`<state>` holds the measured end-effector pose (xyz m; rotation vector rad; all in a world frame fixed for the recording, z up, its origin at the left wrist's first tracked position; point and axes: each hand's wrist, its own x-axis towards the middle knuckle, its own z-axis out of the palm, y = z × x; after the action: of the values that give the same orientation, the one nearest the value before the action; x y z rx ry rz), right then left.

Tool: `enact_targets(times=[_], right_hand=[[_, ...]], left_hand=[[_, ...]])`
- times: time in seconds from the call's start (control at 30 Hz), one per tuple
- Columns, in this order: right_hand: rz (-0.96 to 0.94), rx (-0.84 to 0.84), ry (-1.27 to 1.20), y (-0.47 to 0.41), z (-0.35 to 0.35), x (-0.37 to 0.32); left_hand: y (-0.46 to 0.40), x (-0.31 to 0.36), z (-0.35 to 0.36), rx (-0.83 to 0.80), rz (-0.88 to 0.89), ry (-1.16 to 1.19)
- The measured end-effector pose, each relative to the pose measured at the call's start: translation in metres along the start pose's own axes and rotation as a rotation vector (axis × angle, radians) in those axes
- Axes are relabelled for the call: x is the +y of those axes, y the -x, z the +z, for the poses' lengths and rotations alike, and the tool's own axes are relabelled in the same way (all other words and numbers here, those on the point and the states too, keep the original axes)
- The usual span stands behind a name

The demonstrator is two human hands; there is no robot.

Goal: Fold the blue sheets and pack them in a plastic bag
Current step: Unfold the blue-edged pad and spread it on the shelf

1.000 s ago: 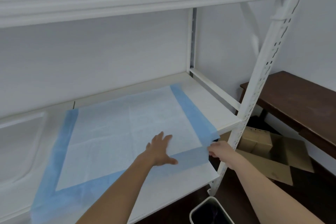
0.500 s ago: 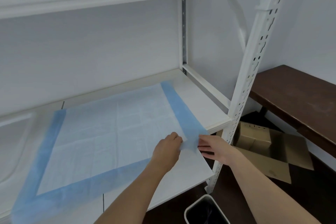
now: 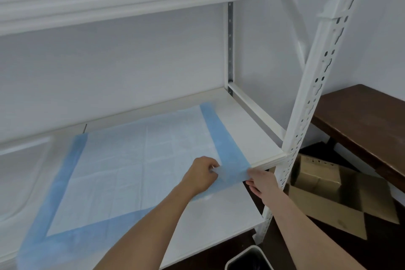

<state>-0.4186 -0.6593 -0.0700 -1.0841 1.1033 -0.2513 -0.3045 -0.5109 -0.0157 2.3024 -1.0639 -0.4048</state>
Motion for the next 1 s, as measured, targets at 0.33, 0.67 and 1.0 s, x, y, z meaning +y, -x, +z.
enact_targets(times=[0.33, 0.67, 1.0], right_hand=[[-0.095, -0.160, 0.054, 0.019, 0.001, -0.032], [-0.323, -0.155, 0.213, 0.039, 0.007, -0.043], [-0.809, -0.169, 0.299, 0.081, 0.035, -0.061]], left_hand=[[-0.025, 0.047, -0.064, 0.560, -0.060, 0.038], [-0.008, 0.021, -0.035, -0.019, -0.030, 0.055], [0.008, 0.012, -0.066, 0.118, 0.131, 0.193]])
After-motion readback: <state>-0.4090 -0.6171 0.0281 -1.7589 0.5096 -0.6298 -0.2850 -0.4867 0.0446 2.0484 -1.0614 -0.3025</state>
